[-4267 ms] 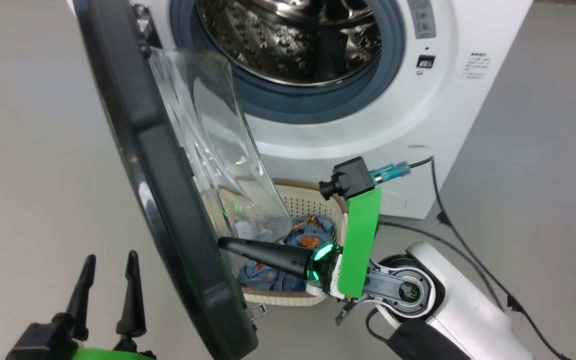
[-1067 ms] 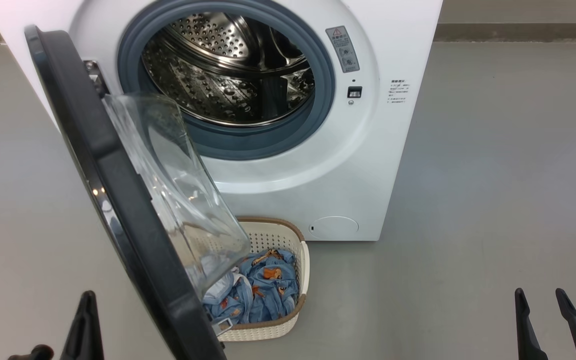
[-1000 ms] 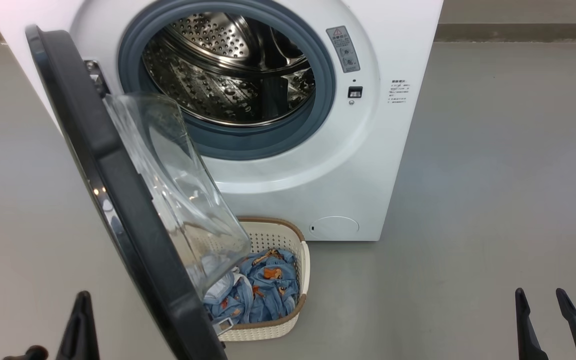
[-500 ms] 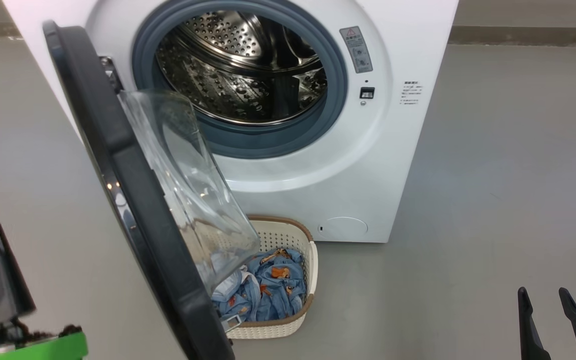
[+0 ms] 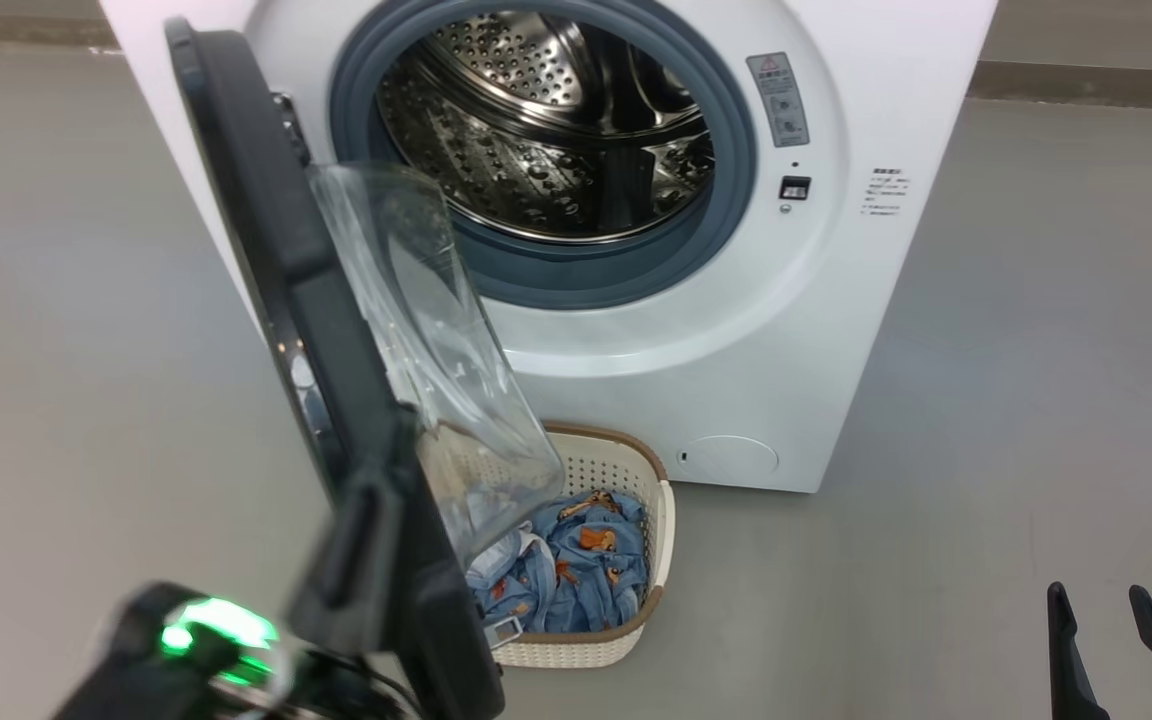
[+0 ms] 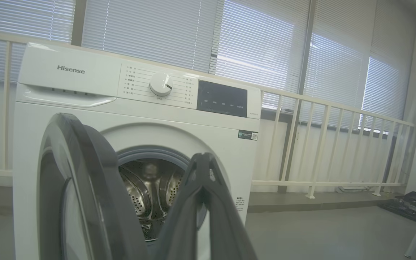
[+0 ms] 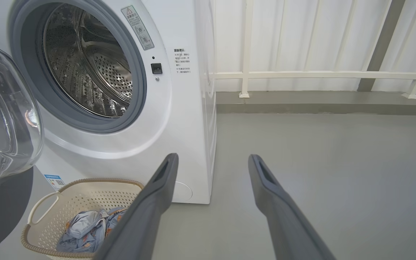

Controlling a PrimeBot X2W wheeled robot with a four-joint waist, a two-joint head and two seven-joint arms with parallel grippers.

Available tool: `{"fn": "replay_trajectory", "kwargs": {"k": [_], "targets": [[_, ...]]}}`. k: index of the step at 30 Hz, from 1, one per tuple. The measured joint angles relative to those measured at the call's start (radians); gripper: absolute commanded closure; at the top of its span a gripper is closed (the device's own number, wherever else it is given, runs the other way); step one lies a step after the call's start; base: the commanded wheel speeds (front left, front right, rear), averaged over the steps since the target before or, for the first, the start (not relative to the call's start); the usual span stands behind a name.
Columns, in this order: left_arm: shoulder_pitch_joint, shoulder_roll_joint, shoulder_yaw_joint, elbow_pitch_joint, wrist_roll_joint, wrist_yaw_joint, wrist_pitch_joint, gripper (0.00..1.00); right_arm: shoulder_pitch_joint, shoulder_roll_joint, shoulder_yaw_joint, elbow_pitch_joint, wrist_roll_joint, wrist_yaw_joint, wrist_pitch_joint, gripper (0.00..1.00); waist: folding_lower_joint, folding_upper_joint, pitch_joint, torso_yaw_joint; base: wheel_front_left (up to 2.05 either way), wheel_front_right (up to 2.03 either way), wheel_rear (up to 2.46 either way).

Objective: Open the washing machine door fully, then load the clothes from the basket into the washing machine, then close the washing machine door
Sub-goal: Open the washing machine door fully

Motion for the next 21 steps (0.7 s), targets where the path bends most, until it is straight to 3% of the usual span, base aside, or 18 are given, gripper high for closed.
{"fn": "replay_trajectory", "kwargs": {"k": [6,17,21], "targets": [[0.064,0.003,-0.130,0.010,-0.151,0.075,0.115,1.00,0.000,0.000,-0.004,0.017,0.001,0.000,0.000,0.00,0.0000,0.0000,0.003,0.027,0.00,0.00,0.00],[0.083,0.005,-0.169,0.186,-0.347,0.110,0.164,1.00,-0.002,0.000,0.000,0.042,0.002,0.000,0.000,0.00,0.0000,0.0000,0.017,0.062,0.00,0.00,0.00],[0.083,0.021,-0.165,0.214,-0.345,0.109,0.164,1.00,-0.004,0.000,0.001,0.042,0.002,0.000,0.000,0.00,0.0000,0.0000,0.025,0.065,0.00,0.00,0.00]]}}
